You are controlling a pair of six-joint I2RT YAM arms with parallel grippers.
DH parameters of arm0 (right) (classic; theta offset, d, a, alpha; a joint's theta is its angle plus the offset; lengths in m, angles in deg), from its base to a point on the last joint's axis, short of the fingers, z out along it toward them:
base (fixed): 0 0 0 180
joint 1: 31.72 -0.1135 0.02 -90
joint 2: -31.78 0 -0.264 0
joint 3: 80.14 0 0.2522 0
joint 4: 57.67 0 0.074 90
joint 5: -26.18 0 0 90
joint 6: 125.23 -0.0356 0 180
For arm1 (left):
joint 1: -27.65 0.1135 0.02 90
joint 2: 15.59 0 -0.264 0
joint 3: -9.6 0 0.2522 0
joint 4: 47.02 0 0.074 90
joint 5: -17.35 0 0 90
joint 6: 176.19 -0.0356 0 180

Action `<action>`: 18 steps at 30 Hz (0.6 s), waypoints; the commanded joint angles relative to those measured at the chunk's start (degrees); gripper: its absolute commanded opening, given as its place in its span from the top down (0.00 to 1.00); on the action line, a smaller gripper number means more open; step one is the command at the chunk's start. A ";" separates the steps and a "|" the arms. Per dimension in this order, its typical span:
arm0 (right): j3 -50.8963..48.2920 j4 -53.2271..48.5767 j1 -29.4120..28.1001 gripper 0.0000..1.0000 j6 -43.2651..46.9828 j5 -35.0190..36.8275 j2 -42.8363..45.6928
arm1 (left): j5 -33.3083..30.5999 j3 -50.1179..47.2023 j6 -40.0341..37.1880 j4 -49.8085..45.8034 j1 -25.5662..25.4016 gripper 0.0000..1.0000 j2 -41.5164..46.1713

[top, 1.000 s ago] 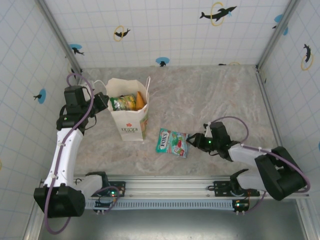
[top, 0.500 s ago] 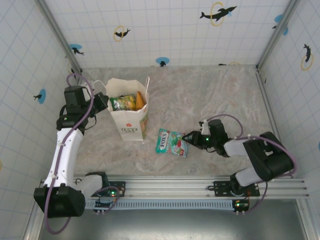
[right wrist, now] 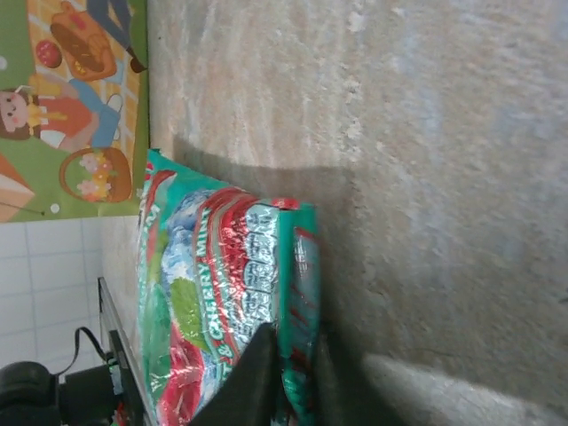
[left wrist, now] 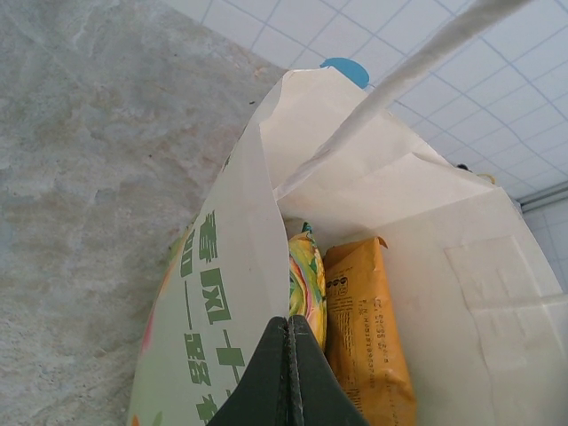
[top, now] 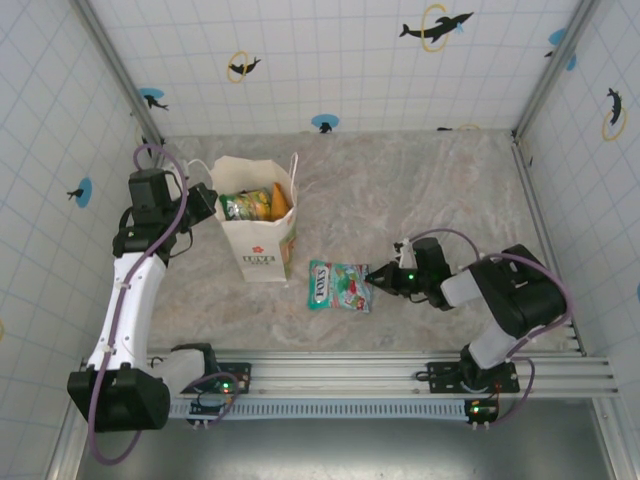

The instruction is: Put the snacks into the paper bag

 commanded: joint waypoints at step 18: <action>7.91 -17.00 -0.34 1.00 6.15 10.06 22.43 | 0.28 1.38 -1.54 -0.07 -0.15 1.00 0.09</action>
